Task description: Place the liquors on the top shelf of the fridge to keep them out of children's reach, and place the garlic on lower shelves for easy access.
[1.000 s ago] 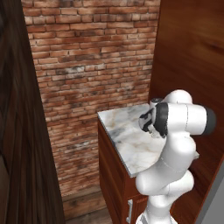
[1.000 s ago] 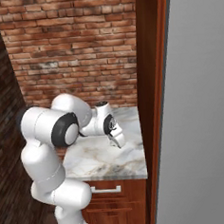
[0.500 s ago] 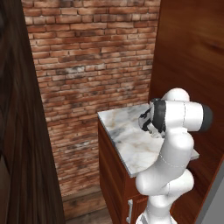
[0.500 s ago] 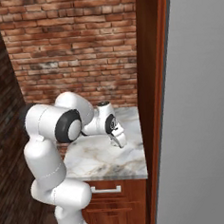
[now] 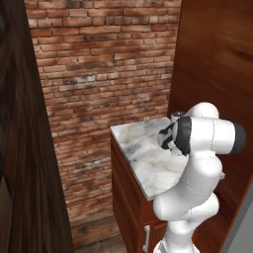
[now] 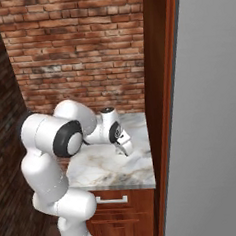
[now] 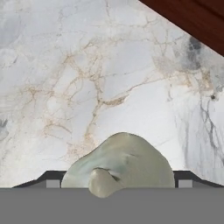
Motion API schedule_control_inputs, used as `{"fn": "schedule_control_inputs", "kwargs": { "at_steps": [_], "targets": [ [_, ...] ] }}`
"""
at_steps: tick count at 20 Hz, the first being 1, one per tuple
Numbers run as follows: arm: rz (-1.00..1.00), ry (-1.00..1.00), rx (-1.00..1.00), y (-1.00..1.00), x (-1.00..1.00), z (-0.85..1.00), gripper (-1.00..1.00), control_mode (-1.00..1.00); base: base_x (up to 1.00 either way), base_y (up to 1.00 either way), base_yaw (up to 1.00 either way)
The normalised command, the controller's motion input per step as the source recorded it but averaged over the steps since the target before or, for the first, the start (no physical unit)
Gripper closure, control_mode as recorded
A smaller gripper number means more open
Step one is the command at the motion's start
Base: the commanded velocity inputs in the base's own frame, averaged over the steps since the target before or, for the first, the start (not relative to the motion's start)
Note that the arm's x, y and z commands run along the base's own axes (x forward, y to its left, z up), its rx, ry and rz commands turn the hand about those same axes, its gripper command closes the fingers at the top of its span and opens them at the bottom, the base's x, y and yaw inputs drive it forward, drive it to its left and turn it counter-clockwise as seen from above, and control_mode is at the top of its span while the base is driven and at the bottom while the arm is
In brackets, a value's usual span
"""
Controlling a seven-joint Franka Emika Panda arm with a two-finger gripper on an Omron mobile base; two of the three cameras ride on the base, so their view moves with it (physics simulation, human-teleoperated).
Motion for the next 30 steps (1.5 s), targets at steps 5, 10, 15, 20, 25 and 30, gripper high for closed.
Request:
{"fn": "schedule_control_inputs", "kwargs": {
  "at_steps": [5, 10, 15, 20, 25, 30],
  "targets": [
    [0.26, -0.18, 0.0, 0.23, -0.9, 0.4, 1.0, -1.0, 0.0, 0.0, 0.0],
    [0.32, -0.21, 0.0, 0.36, -0.81, 0.95, 1.0, -1.0, 0.0, 0.0, 0.0],
    [0.35, -0.17, 0.0, 0.42, -0.66, 1.0, 1.0, -1.0, 0.0, 0.0, 0.0],
    [0.31, -0.12, -0.01, 0.29, -0.65, 1.0, 1.0, -1.0, 0.0, 0.0, 0.0],
    [0.14, -0.02, -0.05, 0.09, -0.51, 1.0, 1.0, -1.0, 0.0, 0.0, 0.0],
    [0.03, 0.05, -0.12, 0.14, -0.26, 0.87, 1.0, -1.0, 0.0, 0.0, 0.0]
  ]
}}
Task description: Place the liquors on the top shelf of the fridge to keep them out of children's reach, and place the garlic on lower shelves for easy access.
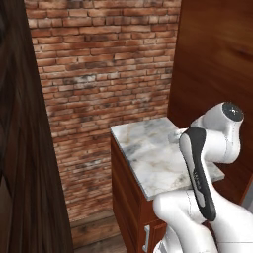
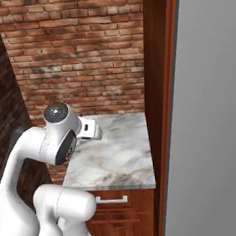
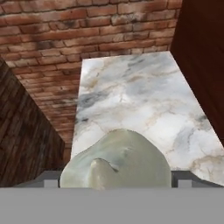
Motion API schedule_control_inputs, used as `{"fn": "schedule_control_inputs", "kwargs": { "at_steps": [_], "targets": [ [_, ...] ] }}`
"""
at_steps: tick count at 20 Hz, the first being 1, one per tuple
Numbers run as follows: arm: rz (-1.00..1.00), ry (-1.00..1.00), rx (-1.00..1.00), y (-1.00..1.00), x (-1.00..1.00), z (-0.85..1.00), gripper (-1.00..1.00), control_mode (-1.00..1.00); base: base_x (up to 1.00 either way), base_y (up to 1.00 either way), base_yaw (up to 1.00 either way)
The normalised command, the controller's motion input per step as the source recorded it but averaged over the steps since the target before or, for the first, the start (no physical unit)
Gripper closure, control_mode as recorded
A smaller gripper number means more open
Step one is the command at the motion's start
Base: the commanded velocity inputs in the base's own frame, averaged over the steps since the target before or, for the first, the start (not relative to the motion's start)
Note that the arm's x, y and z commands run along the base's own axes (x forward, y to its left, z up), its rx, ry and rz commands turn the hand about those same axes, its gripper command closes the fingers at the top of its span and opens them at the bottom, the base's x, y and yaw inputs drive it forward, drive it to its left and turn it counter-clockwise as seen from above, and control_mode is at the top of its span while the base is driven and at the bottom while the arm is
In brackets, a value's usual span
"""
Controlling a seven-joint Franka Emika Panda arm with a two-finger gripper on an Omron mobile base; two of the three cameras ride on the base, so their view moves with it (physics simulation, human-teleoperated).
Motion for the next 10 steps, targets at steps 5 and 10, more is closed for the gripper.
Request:
{"fn": "schedule_control_inputs", "kwargs": {
  "at_steps": [5, 10],
  "targets": [
    [0.03, 0.09, -0.19, 0.28, -0.28, 0.21, 1.0, -1.0, 0.0, 0.0, 0.0],
    [0.09, 0.02, -0.14, 0.09, -0.36, 0.11, 1.0, -1.0, 0.0, 0.0, 0.0]
  ]
}}
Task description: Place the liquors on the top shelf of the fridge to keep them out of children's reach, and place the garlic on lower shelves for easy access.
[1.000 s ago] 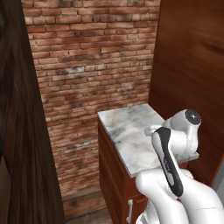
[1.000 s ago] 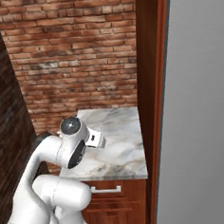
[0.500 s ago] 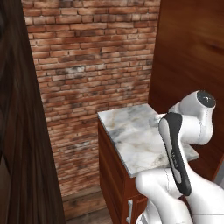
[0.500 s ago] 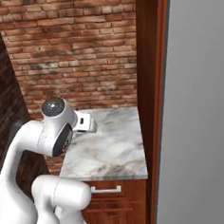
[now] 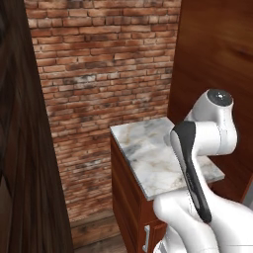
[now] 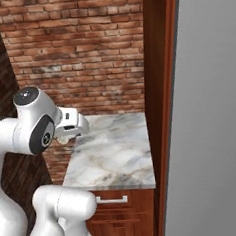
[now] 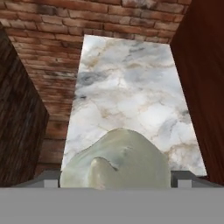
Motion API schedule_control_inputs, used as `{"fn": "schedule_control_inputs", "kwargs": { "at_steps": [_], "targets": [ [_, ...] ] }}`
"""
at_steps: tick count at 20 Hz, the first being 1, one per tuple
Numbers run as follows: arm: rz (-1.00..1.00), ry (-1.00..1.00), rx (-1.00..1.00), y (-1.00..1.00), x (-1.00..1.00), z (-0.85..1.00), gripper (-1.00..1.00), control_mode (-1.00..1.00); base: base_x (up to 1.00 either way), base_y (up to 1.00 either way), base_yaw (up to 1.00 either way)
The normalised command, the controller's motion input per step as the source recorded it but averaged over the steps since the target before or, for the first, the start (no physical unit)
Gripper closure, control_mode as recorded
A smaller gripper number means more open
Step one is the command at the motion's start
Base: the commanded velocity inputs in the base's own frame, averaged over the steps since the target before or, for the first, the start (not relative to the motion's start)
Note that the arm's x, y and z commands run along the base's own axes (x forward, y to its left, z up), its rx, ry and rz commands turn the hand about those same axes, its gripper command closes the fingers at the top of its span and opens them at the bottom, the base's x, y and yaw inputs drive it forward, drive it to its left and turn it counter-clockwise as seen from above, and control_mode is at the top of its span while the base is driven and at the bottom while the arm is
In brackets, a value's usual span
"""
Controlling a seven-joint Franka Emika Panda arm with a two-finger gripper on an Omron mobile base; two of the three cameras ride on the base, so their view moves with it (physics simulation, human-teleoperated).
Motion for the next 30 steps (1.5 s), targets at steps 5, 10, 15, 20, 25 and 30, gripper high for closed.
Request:
{"fn": "schedule_control_inputs", "kwargs": {
  "at_steps": [5, 10, 15, 20, 25, 30],
  "targets": [
    [0.12, 0.01, -0.12, 0.01, -0.44, 0.06, 1.0, -1.0, 0.0, 0.0, 0.0],
    [0.02, 0.0, -0.02, 0.0, -0.12, 0.0, 1.0, 1.0, -0.64, -0.02, 0.07],
    [0.0, 0.0, 0.0, 0.0, 0.0, 0.0, 1.0, 1.0, -0.9, -0.22, 0.01],
    [0.0, 0.0, 0.0, 0.0, 0.0, 0.0, 1.0, 1.0, -0.61, -0.77, -0.04],
    [0.0, 0.0, 0.0, 0.0, 0.0, 0.0, 1.0, 1.0, -0.11, -0.94, -0.27],
    [0.0, 0.0, 0.0, 0.0, 0.0, 0.0, 1.0, 1.0, 0.14, -0.85, -0.35]
  ]
}}
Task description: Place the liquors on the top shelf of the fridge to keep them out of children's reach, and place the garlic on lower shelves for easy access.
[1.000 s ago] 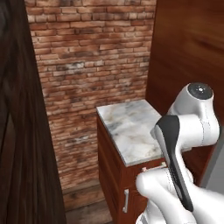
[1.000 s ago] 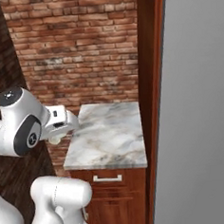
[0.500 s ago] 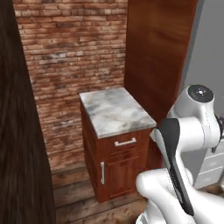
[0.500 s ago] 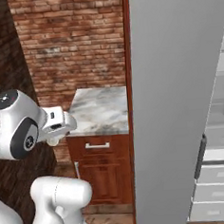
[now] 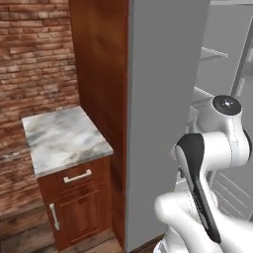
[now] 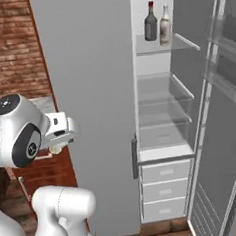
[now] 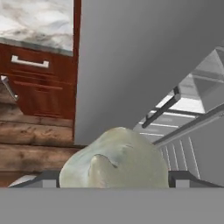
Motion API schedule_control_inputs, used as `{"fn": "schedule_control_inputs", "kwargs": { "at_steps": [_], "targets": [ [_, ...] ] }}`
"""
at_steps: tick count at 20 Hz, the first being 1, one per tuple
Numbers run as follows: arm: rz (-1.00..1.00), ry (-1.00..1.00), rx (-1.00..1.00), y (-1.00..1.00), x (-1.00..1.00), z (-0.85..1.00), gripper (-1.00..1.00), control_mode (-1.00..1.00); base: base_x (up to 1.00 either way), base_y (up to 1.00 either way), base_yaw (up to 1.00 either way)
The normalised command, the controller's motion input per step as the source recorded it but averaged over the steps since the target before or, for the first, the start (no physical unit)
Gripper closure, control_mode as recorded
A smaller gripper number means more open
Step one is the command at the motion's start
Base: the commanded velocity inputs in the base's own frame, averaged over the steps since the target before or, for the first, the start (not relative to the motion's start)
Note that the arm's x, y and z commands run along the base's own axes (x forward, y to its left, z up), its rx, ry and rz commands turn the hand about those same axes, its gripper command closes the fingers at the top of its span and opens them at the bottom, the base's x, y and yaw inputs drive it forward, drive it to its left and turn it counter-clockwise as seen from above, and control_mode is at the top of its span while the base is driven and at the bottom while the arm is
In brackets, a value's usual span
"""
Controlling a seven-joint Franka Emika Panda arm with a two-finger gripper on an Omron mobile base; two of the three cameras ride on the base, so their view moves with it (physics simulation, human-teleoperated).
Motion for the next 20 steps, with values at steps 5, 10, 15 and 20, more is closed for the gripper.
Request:
{"fn": "schedule_control_inputs", "kwargs": {
  "at_steps": [5, 10, 15, 20],
  "targets": [
    [0.0, 0.0, 0.0, 0.0, 0.0, 0.0, 1.0, 1.0, 0.38, -0.77, -0.23],
    [0.0, 0.0, 0.0, 0.0, 0.0, 0.0, 1.0, 1.0, 0.43, -0.67, -0.09],
    [0.0, 0.0, 0.0, 0.0, 0.0, 0.0, 1.0, 1.0, 0.47, -0.31, 0.05],
    [0.0, 0.0, 0.0, 0.0, 0.0, 0.0, 1.0, 1.0, 0.49, -0.11, 0.22]
  ]
}}
